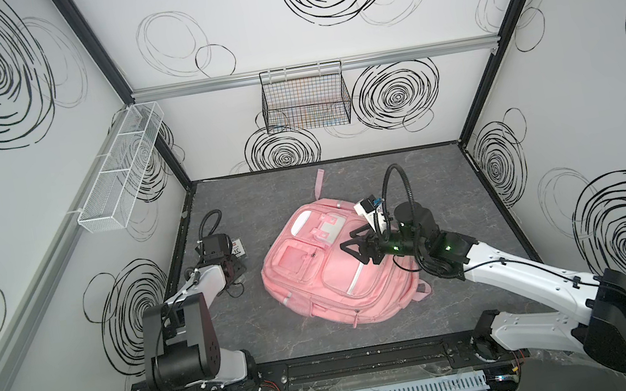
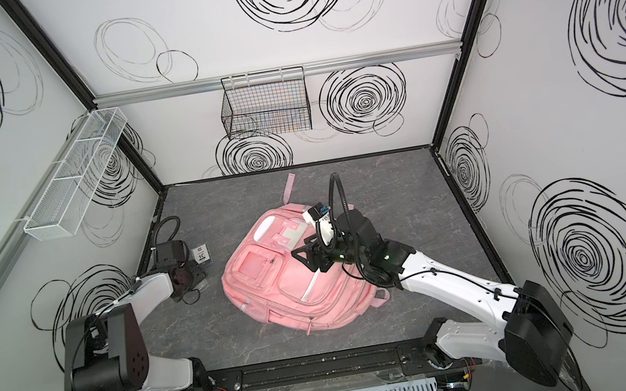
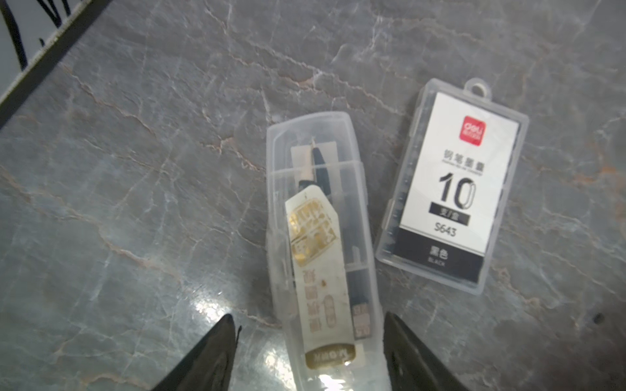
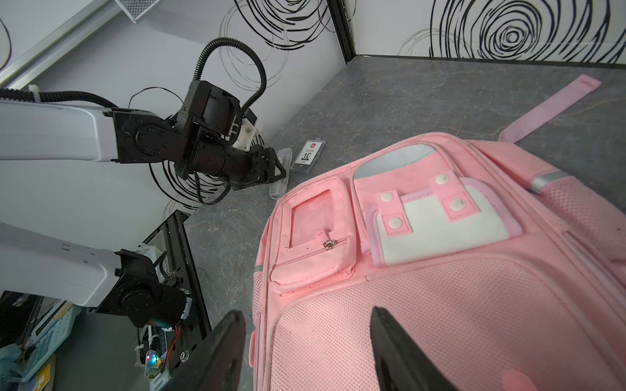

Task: Pack the student bag
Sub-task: 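Lower the left gripper onto the clear pen box and grasp it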

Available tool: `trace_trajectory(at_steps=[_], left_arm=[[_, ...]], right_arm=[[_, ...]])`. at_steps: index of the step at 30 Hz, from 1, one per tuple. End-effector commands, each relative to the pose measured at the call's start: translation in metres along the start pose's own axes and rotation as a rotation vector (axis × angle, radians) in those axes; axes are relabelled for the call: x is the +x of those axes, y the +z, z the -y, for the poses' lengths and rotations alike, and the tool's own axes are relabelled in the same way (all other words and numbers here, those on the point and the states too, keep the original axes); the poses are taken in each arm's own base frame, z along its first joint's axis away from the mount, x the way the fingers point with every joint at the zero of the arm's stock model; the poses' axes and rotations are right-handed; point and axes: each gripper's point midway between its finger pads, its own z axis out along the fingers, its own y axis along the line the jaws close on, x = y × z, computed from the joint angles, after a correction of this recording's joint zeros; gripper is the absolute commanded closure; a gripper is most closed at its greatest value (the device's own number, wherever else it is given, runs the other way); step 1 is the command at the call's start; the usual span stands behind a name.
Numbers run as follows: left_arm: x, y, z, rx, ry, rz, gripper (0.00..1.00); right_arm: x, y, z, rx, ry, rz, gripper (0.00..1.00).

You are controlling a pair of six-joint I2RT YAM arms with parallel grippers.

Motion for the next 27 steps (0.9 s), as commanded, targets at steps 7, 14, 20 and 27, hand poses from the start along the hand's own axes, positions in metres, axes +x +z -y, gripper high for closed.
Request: trace_trajectory(at_steps=[7,14,20,27], left_arm=[[-0.001,0.012,0.001,-0.028,0.061,-0.026,0.30],[0.006,0.014,0.003,-0.012,0.077,-0.050,0.45],[0.004,0.010,0.004,0.002,0.079,-0.038,0.51],[-0.005,0.005,0.006,0.026,0.073,-0.006,0.53]], right_arm=[[-0.013,-0.007,-0.013,0.004,-0.074,0.049,0.36],[-0.014,-0.006,-0.019,0.013,-0.110,0.036,0.35],[-0.015,-0.004,-0.019,0.010,-0.105,0.037,0.35],[-0.016,-0.002,-0.016,0.025,-0.089,0.031,0.34]])
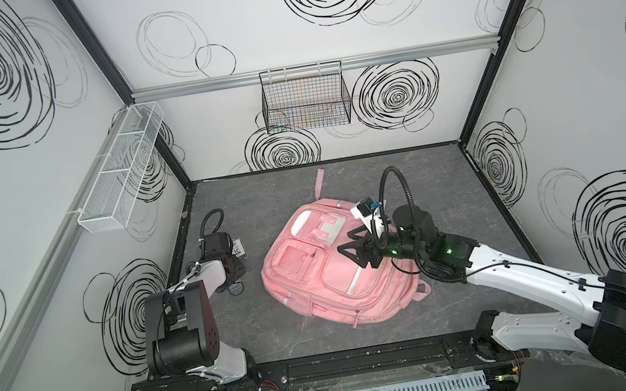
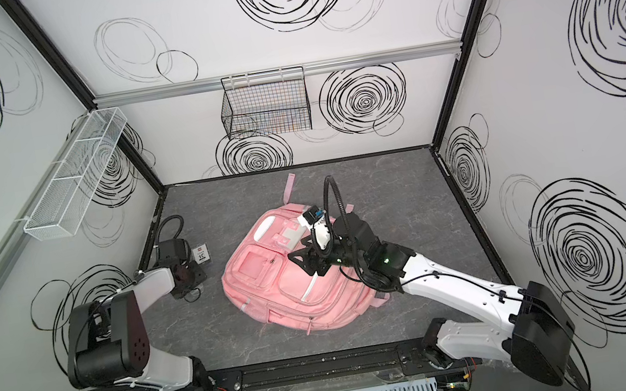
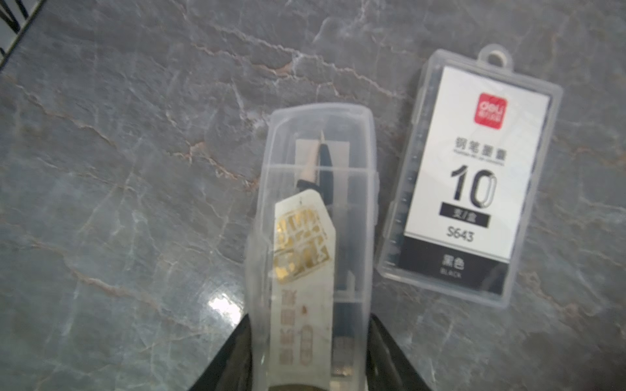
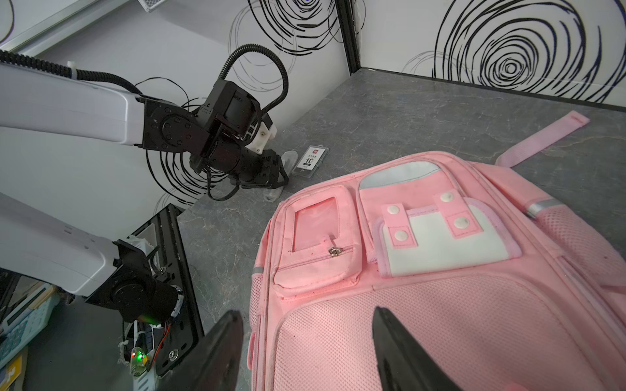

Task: Pack the student bag
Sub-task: 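Lower the left gripper onto the clear pen box and grasp it, then lift the clear pen box with the left gripper toward the right gripper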

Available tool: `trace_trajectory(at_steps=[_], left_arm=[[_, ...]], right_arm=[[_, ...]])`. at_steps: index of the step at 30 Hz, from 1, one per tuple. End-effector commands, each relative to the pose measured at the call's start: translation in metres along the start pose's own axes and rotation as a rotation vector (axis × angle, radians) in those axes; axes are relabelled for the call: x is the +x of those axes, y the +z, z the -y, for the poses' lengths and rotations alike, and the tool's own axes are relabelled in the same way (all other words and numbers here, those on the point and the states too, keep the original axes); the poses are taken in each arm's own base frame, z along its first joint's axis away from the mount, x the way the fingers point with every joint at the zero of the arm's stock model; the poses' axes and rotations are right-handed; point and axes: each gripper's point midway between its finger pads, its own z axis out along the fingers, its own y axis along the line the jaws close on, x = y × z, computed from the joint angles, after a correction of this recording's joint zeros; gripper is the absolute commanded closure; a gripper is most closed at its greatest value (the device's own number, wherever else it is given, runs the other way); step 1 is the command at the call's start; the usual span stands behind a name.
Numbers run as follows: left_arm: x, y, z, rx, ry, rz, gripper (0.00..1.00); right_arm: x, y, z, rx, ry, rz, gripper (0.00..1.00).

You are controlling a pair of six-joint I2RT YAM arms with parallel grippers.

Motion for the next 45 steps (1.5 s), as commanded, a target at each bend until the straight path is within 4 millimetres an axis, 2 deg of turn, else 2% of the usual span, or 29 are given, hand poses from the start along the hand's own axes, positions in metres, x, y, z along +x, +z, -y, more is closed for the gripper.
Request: trace_trajectory(at_steps=[1,3,6,7,8,15,19,22,25,27,34,39,45], left_arm=[[-0.008,-0.009,0.000,0.019,-0.001,0.039,0.53],[-0.014,-0.015,-0.001,0.018,-0.003,0.069,0.53],[-0.020,-0.023,-0.002,0.025,-0.010,0.109,0.54],[-0.022,-0.026,-0.002,0.027,-0.012,0.121,0.54],[-0.023,-0.028,-0.002,0.028,-0.013,0.133,0.54],[-0.037,-0.046,0.002,0.062,-0.023,0.212,0.55],[-0.044,-0.059,0.011,0.104,-0.010,0.266,0.55],[-0.048,-0.069,0.018,0.128,-0.002,0.299,0.55],[-0.051,-0.081,0.027,0.153,0.012,0.336,0.55],[-0.054,-0.092,0.036,0.170,0.057,0.374,0.55],[-0.051,-0.138,0.079,0.332,0.157,0.489,0.54],[-0.031,-0.181,0.124,0.542,0.257,0.560,0.55],[0.001,-0.228,0.164,0.803,0.358,0.583,0.56]], right_arm=[[-0.014,-0.003,0.001,0.024,-0.008,0.026,0.33],[-0.015,-0.004,0.012,0.071,0.011,0.030,0.23],[-0.013,-0.010,0.035,0.131,0.054,0.030,0.16],[-0.014,-0.011,0.040,0.145,0.067,0.029,0.11],[-0.014,-0.013,0.044,0.154,0.079,0.027,0.00],[-0.016,-0.018,0.063,0.093,0.287,0.035,0.00],[-0.022,-0.022,0.057,-0.034,0.359,0.064,0.00],[-0.026,-0.024,0.058,-0.045,0.372,0.073,0.00],[-0.031,-0.024,0.057,-0.042,0.366,0.061,0.07],[-0.038,-0.028,0.053,-0.041,0.353,0.087,0.12],[-0.055,-0.039,0.033,-0.041,0.280,0.152,0.14],[-0.058,-0.037,0.015,-0.068,0.240,0.171,0.16],[-0.063,-0.033,0.000,-0.093,0.189,0.191,0.19]])
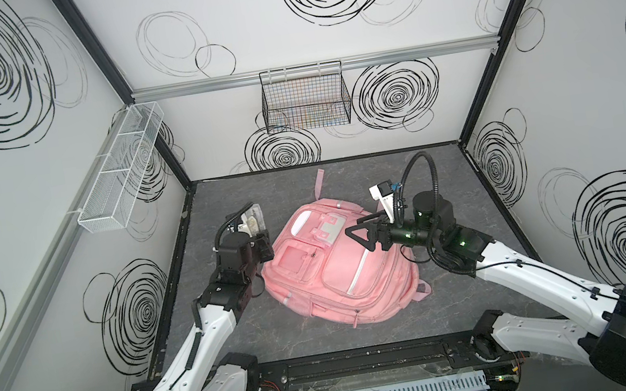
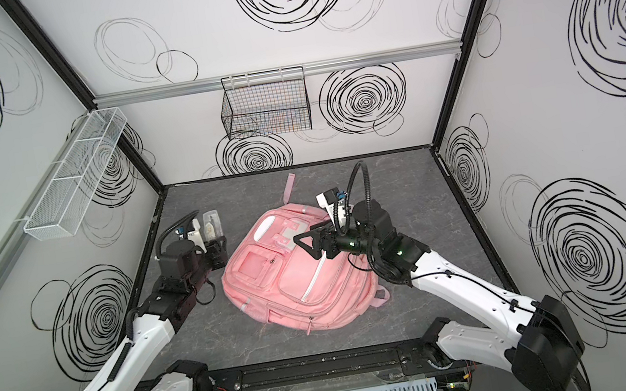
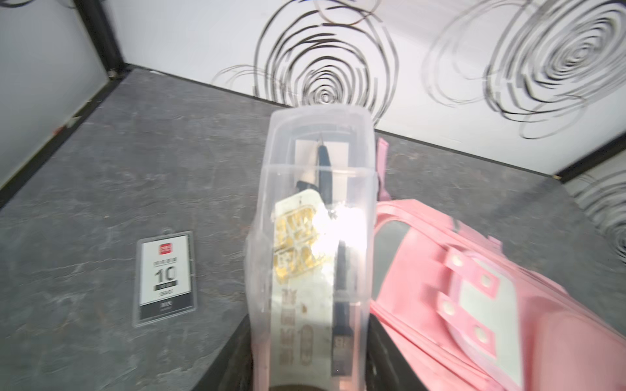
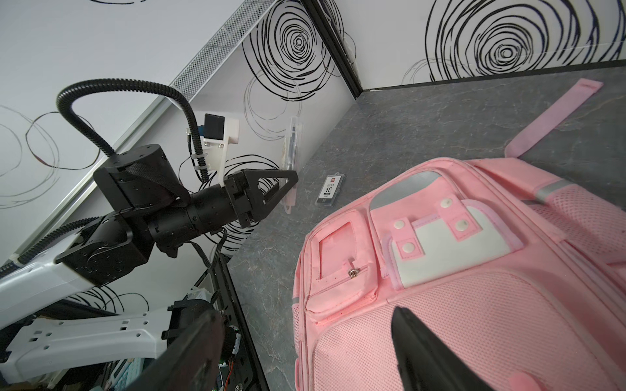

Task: Pack the student bag
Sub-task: 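Lift the clear pen box with the left gripper toward the right gripper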

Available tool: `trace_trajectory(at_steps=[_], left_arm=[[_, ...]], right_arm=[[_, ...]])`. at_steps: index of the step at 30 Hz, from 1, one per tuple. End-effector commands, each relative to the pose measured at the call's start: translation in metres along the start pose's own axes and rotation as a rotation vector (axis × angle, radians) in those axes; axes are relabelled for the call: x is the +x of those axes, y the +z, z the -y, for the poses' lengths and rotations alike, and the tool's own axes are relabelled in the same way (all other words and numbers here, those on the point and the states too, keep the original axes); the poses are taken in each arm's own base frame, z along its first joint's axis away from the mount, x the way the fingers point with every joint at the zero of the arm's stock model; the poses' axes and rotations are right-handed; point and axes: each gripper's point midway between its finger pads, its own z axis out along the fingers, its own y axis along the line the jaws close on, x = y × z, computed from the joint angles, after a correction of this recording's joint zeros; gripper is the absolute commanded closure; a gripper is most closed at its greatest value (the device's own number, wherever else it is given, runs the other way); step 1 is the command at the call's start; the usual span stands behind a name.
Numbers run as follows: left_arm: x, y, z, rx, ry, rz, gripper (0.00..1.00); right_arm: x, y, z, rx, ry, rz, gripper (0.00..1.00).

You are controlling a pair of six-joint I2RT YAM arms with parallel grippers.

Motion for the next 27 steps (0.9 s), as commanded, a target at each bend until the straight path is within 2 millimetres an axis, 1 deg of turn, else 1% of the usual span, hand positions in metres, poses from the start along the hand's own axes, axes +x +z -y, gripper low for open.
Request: trace_trajectory(at_steps=[1,3,6,9,13,18,20,24,27], left_arm=[[-0.018,-0.012,0.043,0.196,0.024,0.084,0.56],[-0.018,-0.019,0.060,0.273,0.033,0.090,0.56],[-0.020,-0.029,0.080,0.366,0.043,0.104,0.57],[-0.022,-0.042,0.097,0.444,0.053,0.127,0.57],[-0.026,-0.057,0.114,0.541,0.050,0.157,0.57],[-0.028,-0.071,0.126,0.620,0.053,0.175,0.56],[-0.028,-0.075,0.128,0.636,0.058,0.185,0.56],[-0.029,-0.081,0.130,0.653,0.065,0.196,0.56],[-0.029,-0.084,0.131,0.657,0.070,0.198,0.56]], right_arm=[[-0.024,-0.003,-0.019,-0.032,-0.068,0.086,0.19],[-0.027,-0.003,-0.022,-0.033,-0.073,0.100,0.20],[-0.030,-0.002,-0.027,-0.041,-0.082,0.119,0.21],[-0.033,-0.001,-0.037,-0.065,-0.094,0.138,0.21],[-0.034,-0.001,-0.051,-0.090,-0.115,0.158,0.21],[-0.037,-0.001,-0.065,-0.103,-0.147,0.191,0.24],[-0.036,0.001,-0.066,-0.089,-0.149,0.200,0.25],[-0.036,0.012,-0.065,-0.058,-0.139,0.189,0.30],[-0.035,0.023,-0.067,-0.035,-0.142,0.178,0.31]])
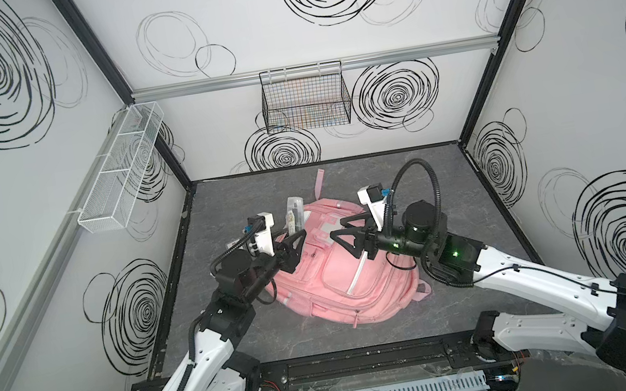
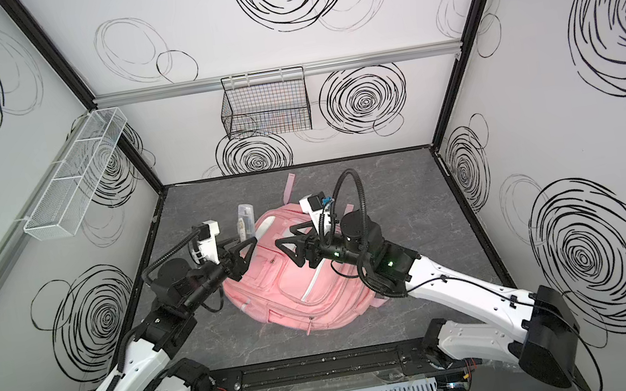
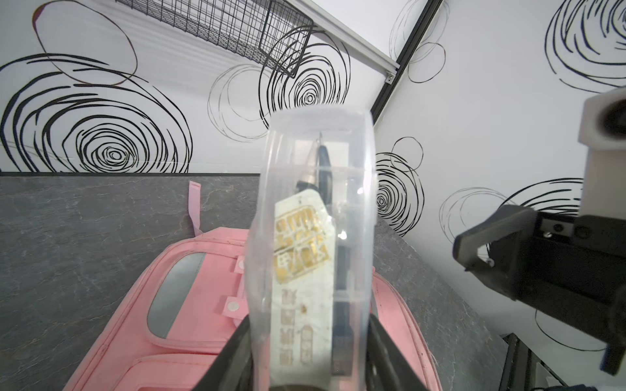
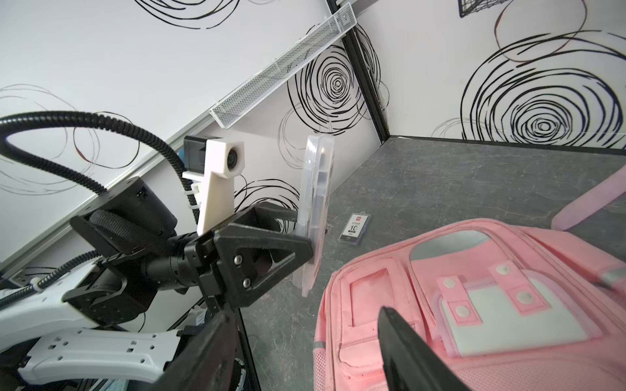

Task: Pack the student bag
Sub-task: 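Grasp the pen box's end with the right gripper while the left holds it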

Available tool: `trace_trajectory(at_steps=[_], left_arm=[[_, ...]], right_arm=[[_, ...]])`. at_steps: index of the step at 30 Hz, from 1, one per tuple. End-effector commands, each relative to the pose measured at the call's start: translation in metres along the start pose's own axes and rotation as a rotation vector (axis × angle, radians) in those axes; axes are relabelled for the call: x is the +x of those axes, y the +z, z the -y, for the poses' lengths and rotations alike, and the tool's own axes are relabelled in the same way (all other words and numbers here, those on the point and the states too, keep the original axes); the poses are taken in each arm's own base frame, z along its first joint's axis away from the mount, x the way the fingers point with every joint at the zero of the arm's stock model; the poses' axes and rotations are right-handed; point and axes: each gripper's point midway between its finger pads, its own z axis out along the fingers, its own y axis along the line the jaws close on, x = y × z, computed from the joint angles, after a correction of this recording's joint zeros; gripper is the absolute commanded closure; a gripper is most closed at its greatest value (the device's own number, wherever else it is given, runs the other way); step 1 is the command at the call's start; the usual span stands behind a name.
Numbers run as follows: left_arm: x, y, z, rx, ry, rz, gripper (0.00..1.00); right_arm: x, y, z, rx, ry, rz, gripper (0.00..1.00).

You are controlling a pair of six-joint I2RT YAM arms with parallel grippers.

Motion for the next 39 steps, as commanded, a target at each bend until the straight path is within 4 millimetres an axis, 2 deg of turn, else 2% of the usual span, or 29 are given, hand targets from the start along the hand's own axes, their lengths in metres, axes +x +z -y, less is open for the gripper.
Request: trace_trajectory(at_steps=[1,12,29,36,39], left_arm=[[-0.015,-0.004,0.015,0.058,0.031,0.063,0.55],[-0.014,-0.007,0.023,0.068,0.051,0.065,0.55],[-0.009,-0.007,0.030,0.086,0.072,0.046,0.55],[-0.009,-0.008,0.027,0.064,0.078,0.047,0.56],[-0.008,-0.007,0.023,0.045,0.082,0.042,0.56]], right_arm=[[-0.018,0.009,-0.009,0.023,-0.028,0.053,0.32],[-0.024,0.039,-0.009,0.084,0.003,0.079,0.38],[-0.012,0.071,-0.015,0.049,0.086,0.020,0.41],[-0.008,0.077,-0.016,0.048,0.108,-0.016,0.48],[-0.008,0.077,-0.016,0.049,0.116,-0.026,0.57]])
